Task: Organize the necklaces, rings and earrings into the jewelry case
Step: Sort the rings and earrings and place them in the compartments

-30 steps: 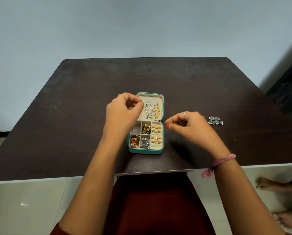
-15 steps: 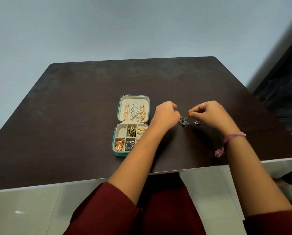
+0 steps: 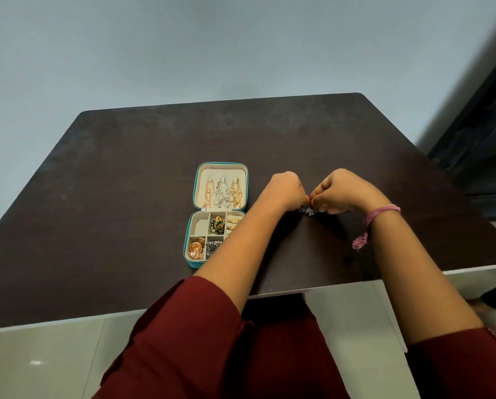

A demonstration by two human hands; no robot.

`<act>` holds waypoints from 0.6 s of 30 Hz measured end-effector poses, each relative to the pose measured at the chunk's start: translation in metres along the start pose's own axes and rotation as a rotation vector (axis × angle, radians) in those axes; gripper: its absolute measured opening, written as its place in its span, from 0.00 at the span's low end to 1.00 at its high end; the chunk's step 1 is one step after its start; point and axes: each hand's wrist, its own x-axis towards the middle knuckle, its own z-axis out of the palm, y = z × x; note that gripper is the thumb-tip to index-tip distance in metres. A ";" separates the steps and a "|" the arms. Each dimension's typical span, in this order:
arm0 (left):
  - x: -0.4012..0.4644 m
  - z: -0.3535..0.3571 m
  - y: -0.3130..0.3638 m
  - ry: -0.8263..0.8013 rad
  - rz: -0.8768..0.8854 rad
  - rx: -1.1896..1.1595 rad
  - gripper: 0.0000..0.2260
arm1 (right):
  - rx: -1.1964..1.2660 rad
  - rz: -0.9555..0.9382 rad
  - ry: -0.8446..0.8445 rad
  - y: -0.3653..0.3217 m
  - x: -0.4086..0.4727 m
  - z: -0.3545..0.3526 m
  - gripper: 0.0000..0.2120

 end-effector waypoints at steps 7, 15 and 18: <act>-0.010 -0.004 -0.002 0.069 0.046 -0.134 0.04 | 0.095 -0.075 0.073 0.008 -0.008 0.001 0.07; -0.035 -0.018 -0.012 0.222 0.197 -0.484 0.03 | 0.149 -0.308 0.260 0.006 -0.030 -0.004 0.09; -0.047 -0.028 -0.017 0.257 0.255 -0.568 0.03 | 0.240 -0.403 0.306 0.000 -0.039 -0.006 0.07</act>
